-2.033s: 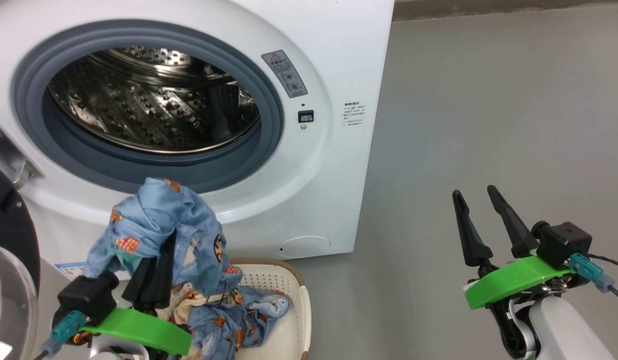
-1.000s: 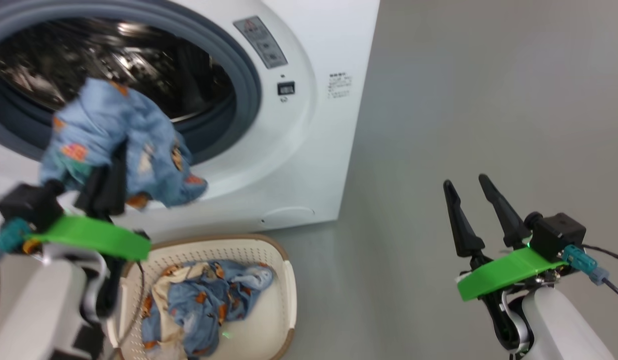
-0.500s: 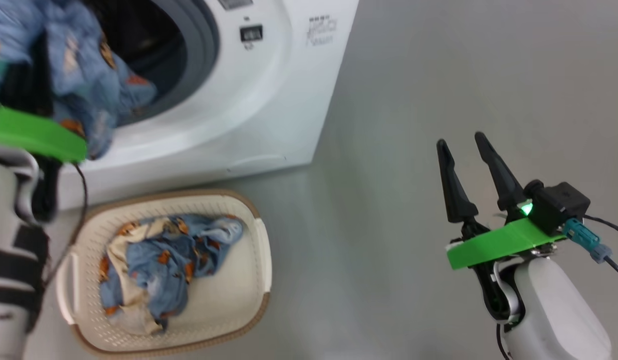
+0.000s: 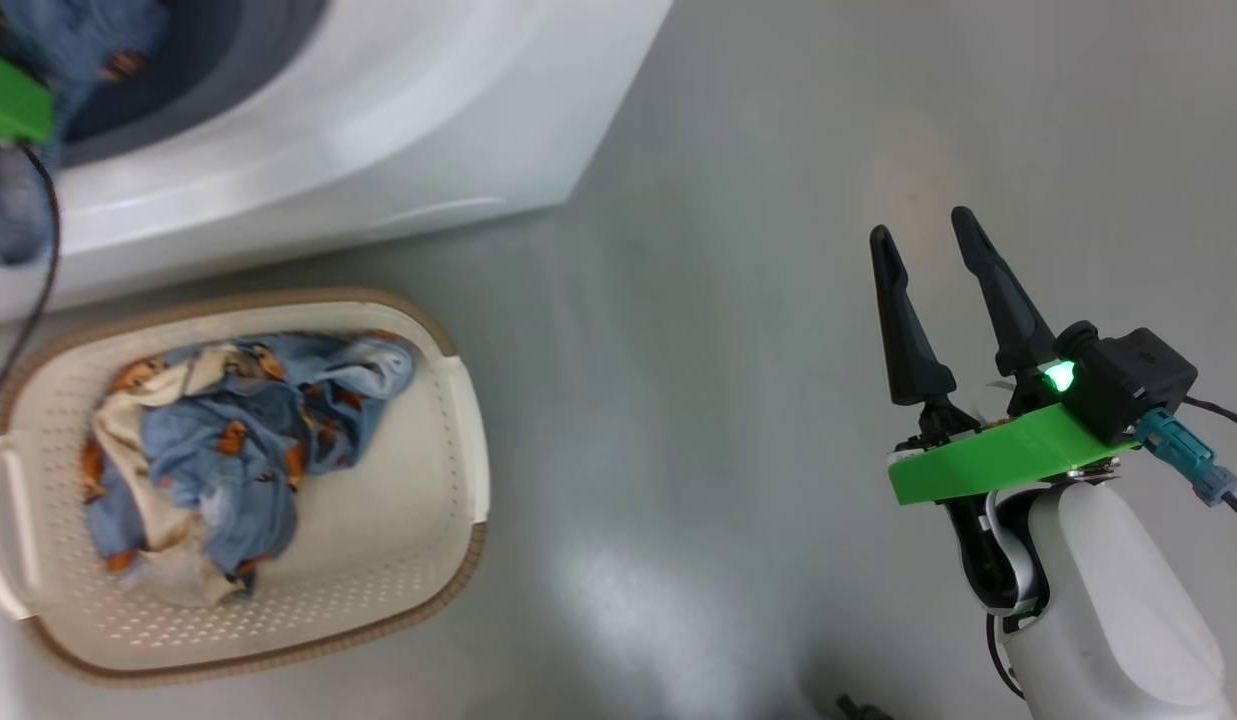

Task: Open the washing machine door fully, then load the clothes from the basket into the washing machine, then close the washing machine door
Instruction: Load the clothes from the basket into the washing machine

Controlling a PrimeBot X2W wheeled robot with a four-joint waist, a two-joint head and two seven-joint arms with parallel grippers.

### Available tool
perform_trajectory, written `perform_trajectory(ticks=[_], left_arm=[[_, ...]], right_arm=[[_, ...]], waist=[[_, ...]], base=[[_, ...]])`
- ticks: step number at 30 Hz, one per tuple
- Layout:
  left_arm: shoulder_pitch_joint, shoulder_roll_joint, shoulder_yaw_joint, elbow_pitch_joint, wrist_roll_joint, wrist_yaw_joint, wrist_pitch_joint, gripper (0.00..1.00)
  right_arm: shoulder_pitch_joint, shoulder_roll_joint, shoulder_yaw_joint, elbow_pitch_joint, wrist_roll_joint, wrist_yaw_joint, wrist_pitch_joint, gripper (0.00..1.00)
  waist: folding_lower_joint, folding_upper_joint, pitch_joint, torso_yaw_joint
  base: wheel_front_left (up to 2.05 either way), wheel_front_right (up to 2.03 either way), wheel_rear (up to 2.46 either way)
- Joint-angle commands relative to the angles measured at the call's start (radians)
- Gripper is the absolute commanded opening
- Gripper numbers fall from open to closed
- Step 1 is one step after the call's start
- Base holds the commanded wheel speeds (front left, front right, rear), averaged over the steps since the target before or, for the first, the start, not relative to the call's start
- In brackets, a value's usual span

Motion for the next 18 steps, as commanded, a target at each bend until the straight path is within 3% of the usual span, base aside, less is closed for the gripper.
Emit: perform_trajectory(ticks=[1,7,16,17,18], left_arm=[[-0.038,0.053,0.011,-0.009,-0.005,-0.003,-0.006,0.0],[-0.152,0.081,0.009,0.03,0.005,-0.003,-0.006,0.0],[-0.177,0.063,0.183,-0.089,0.146,-0.003,-0.006,0.0],[-0.17,0.059,0.199,-0.08,0.15,-0.003,-0.006,0.19],[-0.16,0.052,0.211,-0.054,0.15,-0.002,-0.006,0.5]], right_arm=[[0.004,0.005,0.012,-0.027,-0.011,0.005,-0.008,1.0],[0.007,0.006,0.029,-0.044,-0.001,0.005,-0.008,1.0],[0.017,0.006,0.032,-0.055,0.017,0.005,-0.008,1.0],[0.017,0.006,0.032,-0.054,0.019,0.005,-0.008,1.0],[0.016,0.006,0.033,-0.053,0.022,0.005,-0.008,1.0]], waist=[[-0.0002,0.0,0.051,-0.035],[-0.0002,0.0,0.077,-0.061],[-0.0002,0.0,0.094,-0.087],[-0.0002,0.0,0.093,-0.087],[-0.0002,0.0,0.09,-0.086]], base=[[0.0,0.0,0.0],[0.0,0.0,0.0],[0.0,0.0,0.0],[0.0,0.0,0.0],[0.0,0.0,0.0]])
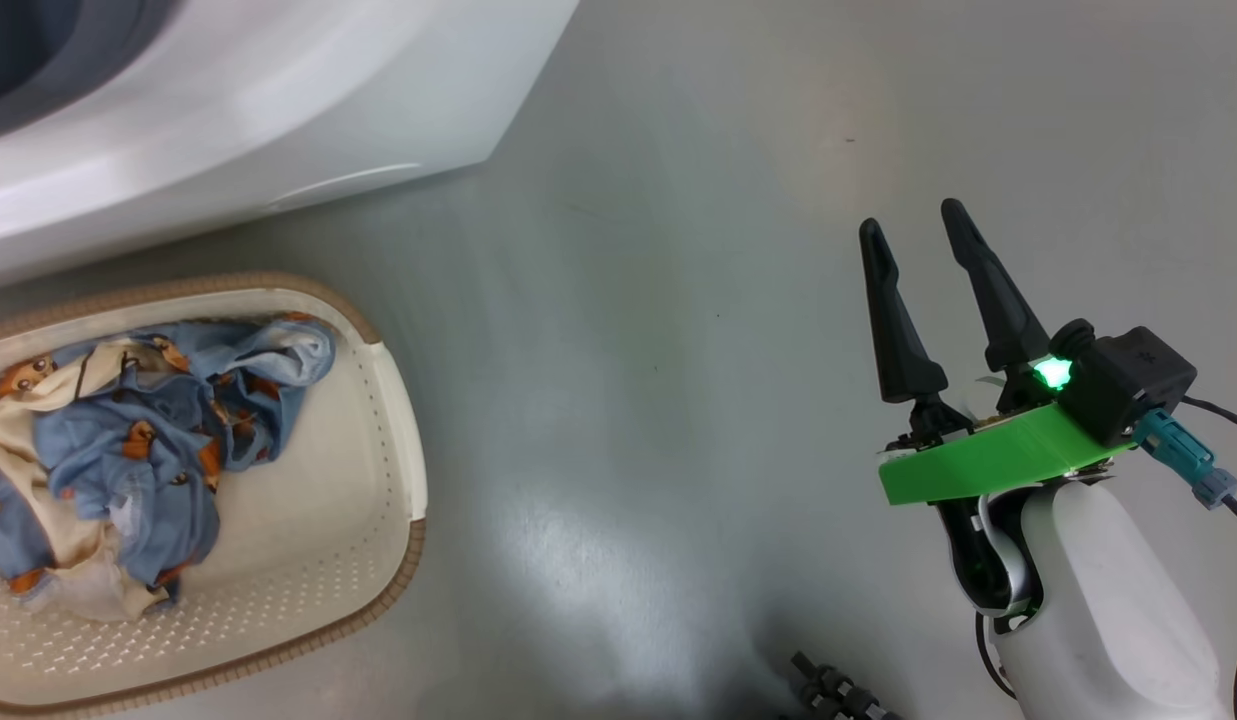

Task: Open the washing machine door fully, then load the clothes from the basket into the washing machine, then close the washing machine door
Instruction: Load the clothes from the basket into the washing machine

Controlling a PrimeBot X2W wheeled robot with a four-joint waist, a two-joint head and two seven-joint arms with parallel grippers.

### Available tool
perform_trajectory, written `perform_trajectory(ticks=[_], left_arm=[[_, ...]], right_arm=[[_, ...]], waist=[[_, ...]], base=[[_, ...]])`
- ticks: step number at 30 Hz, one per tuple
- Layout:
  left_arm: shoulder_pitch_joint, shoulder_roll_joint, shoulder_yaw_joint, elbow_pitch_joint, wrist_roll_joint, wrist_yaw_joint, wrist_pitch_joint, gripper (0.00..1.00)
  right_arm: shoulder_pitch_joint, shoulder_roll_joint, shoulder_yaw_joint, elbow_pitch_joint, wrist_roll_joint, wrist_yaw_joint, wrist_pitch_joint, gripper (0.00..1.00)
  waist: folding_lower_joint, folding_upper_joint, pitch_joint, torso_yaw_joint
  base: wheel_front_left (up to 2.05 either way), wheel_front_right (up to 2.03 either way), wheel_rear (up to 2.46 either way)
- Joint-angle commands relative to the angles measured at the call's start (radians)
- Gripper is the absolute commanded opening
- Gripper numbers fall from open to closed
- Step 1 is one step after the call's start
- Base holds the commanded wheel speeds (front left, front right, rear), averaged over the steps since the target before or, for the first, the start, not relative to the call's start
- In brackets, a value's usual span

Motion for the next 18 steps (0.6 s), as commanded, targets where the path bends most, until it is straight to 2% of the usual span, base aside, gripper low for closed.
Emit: perform_trajectory(ticks=[1,7,11,18], left_arm=[[0.024,0.034,0.016,0.026,0.009,-0.002,-0.005,1.0],[0.015,-0.008,-0.032,0.224,-0.003,-0.003,0.107,1.0],[0.018,-0.019,-0.069,0.259,-0.04,-0.003,0.159,1.0],[0.071,-0.033,-0.127,0.262,-0.096,-0.003,0.161,1.0]], right_arm=[[0.016,-0.002,0.02,-0.019,0.01,0.005,-0.008,1.0],[0.01,-0.002,0.028,-0.005,0.01,0.005,-0.008,1.0],[0.0,-0.002,0.031,0.006,0.009,0.005,-0.008,1.0],[-0.007,-0.002,0.033,0.028,0.008,0.005,-0.008,1.0]], waist=[[0.0,0.0,-0.006,0.003],[0.0,0.0,-0.032,0.022],[0.0,0.0,-0.056,0.031],[0.0,0.0,-0.115,0.054]], base=[[0.0,0.0,0.0],[0.0,0.0,0.0],[0.0,0.0,0.0],[0.0,0.0,0.0]])
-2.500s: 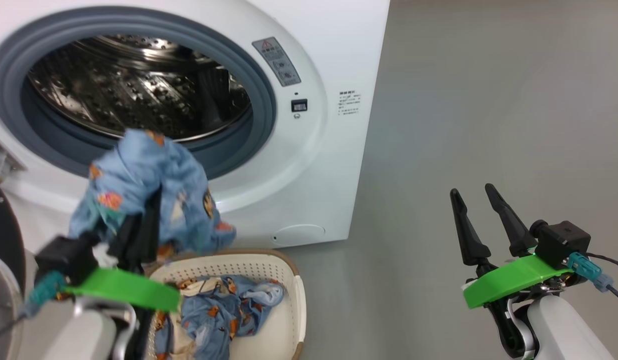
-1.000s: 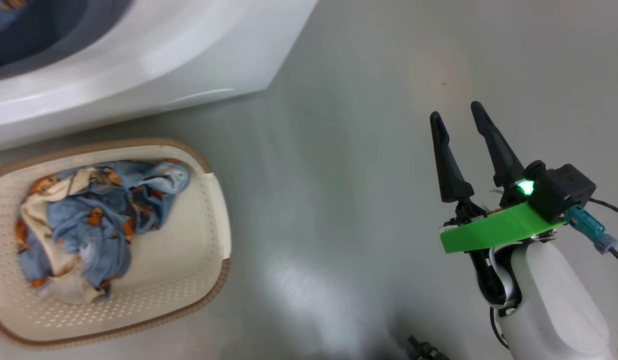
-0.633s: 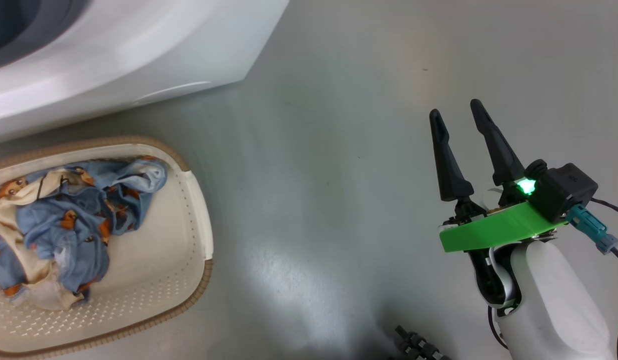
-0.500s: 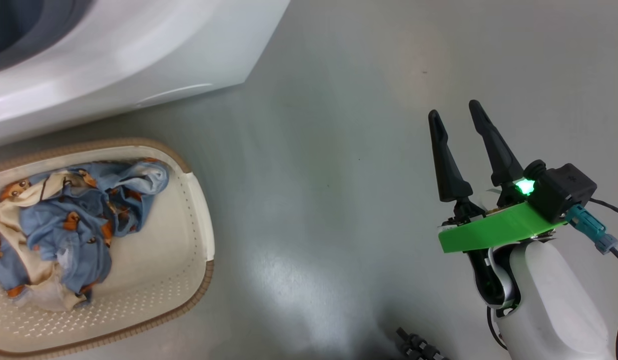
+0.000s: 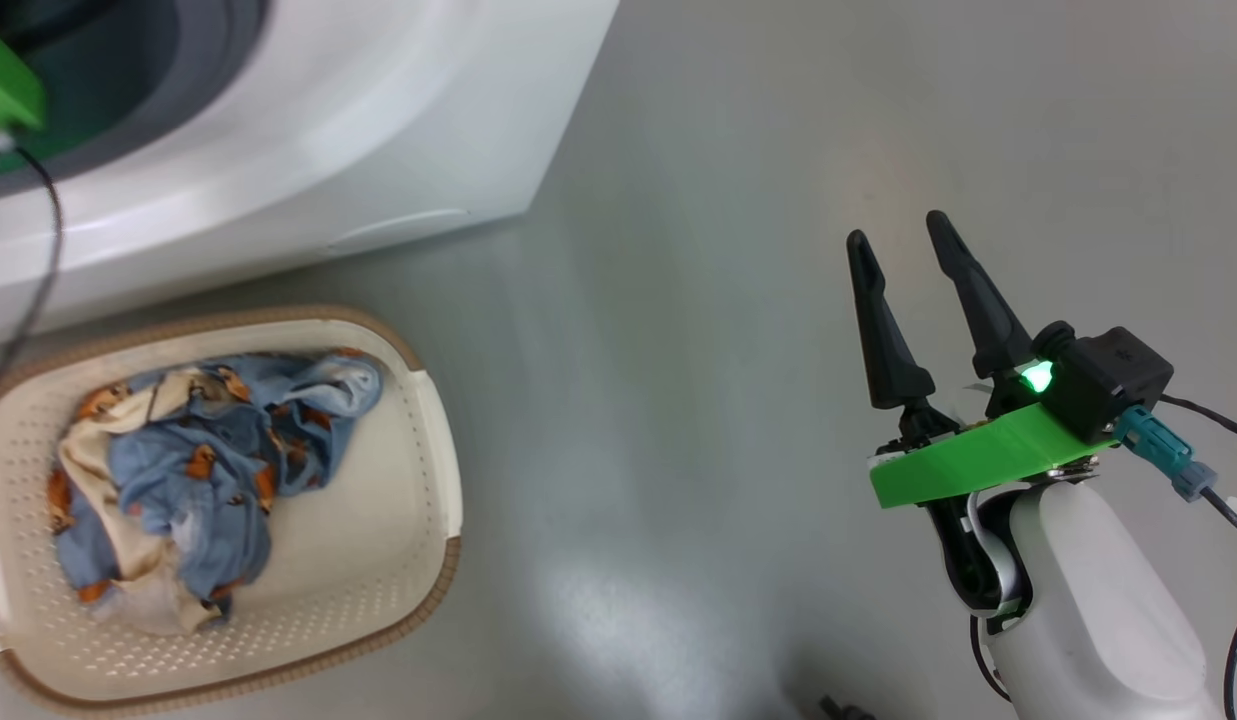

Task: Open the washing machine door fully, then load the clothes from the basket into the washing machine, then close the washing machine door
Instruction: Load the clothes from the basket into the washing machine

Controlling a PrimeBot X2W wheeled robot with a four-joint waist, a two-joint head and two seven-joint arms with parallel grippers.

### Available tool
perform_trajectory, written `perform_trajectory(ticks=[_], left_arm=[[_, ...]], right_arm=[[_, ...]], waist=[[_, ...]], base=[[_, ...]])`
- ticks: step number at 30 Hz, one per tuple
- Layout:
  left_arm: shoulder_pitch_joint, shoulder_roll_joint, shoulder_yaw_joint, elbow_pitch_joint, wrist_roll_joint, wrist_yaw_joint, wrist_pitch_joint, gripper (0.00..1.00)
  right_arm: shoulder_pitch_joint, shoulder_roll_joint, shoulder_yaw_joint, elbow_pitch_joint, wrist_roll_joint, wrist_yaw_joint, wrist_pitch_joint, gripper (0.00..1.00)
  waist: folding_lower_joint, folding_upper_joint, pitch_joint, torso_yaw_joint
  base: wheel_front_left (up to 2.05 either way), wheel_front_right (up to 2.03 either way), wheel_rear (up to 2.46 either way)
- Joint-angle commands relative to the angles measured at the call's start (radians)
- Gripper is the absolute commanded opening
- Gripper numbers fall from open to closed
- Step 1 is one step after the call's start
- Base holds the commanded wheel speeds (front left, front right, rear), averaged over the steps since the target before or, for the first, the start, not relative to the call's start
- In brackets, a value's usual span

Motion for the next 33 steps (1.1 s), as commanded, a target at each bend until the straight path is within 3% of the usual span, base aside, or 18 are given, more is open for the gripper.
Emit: perform_trajectory(ticks=[1,10,21,33], left_arm=[[0.03,0.036,-0.008,-0.018,-0.007,-0.003,-0.018,1.0],[0.151,0.026,-0.081,-0.013,-0.051,-0.003,-0.123,1.0],[0.296,0.0,-0.119,-0.063,-0.077,-0.003,-0.171,1.0],[0.552,-0.021,0.003,-0.273,0.007,0.033,-0.173,1.0]], right_arm=[[0.002,-0.003,0.021,-0.012,0.002,0.005,-0.008,1.0],[-0.011,-0.004,0.006,0.025,-0.013,0.005,-0.008,1.0],[0.017,-0.024,0.002,0.058,0.012,0.005,-0.008,1.0],[0.08,-0.049,-0.008,0.084,0.047,0.005,-0.008,1.0]], waist=[[0.0001,0.0,-0.04,0.021],[0.0001,0.0,-0.157,0.055],[0.0001,0.0,-0.289,0.102],[0.0001,0.0,-0.432,0.136]], base=[[0.0,0.0,0.0],[0.0,0.0,0.0],[0.0,0.0,0.0],[0.0,0.0,0.0]])
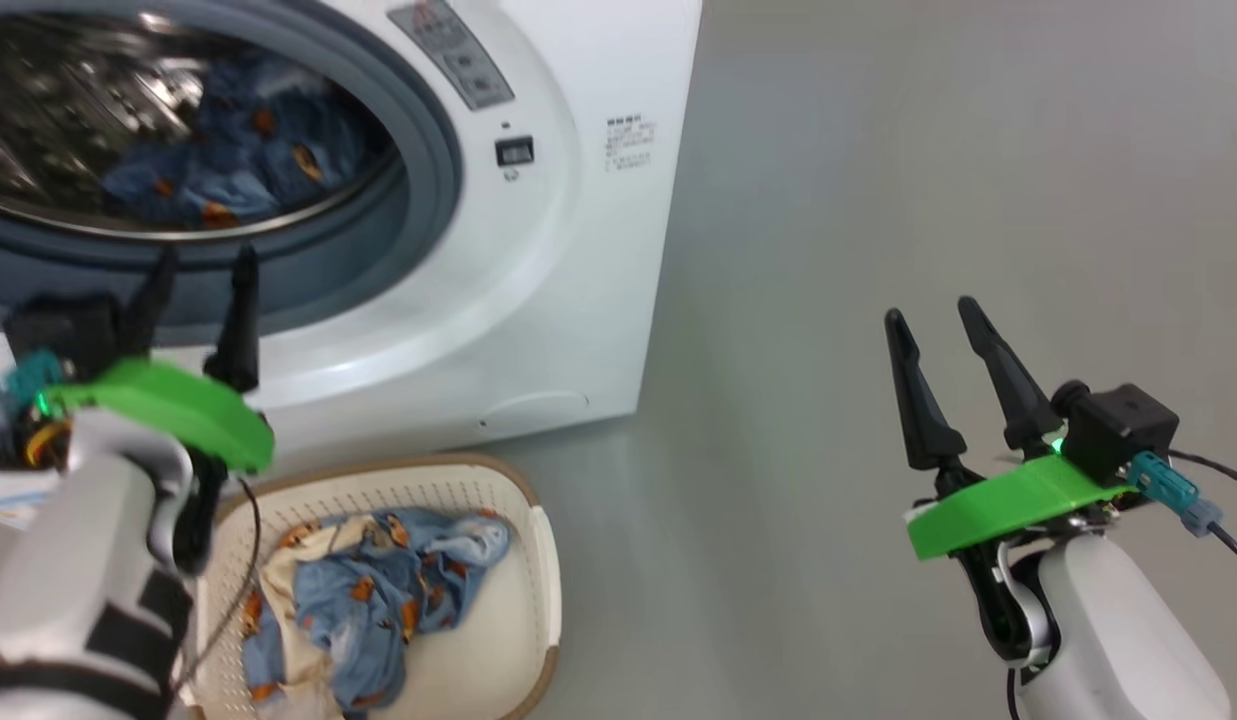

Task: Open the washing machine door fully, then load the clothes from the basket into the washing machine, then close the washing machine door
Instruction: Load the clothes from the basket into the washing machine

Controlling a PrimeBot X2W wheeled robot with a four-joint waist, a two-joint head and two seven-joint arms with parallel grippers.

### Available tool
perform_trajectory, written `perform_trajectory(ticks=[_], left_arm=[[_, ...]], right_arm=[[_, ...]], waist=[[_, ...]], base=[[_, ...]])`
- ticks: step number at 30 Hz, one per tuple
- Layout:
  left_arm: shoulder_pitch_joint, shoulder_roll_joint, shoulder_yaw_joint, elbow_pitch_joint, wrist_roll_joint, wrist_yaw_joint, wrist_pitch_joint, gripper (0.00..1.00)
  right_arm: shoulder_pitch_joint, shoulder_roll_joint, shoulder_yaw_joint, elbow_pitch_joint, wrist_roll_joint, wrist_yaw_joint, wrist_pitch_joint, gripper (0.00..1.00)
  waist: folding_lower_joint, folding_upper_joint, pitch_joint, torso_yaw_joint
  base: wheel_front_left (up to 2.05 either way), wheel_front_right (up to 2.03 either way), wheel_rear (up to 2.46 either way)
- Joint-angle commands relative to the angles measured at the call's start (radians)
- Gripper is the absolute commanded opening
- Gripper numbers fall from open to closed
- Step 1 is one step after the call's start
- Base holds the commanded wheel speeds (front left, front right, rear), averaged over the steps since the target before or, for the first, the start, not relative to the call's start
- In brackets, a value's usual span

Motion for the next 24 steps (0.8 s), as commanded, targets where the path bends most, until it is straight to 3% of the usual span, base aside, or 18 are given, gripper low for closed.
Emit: perform_trajectory(ticks=[1,24], left_arm=[[0.041,0.04,0.054,-0.06,0.021,0.014,-0.01,1.0],[0.458,-0.03,0.239,-0.426,0.135,0.06,-0.011,1.0]], right_arm=[[0.017,-0.012,0.012,-0.017,0.011,0.005,-0.008,1.0],[0.087,-0.052,0.009,-0.003,0.048,0.005,-0.008,1.0]], waist=[[0.0001,0.0,-0.061,0.022],[0.0001,0.0,-0.182,0.096]], base=[[0.0,0.0,0.0],[0.0,0.0,0.0]])
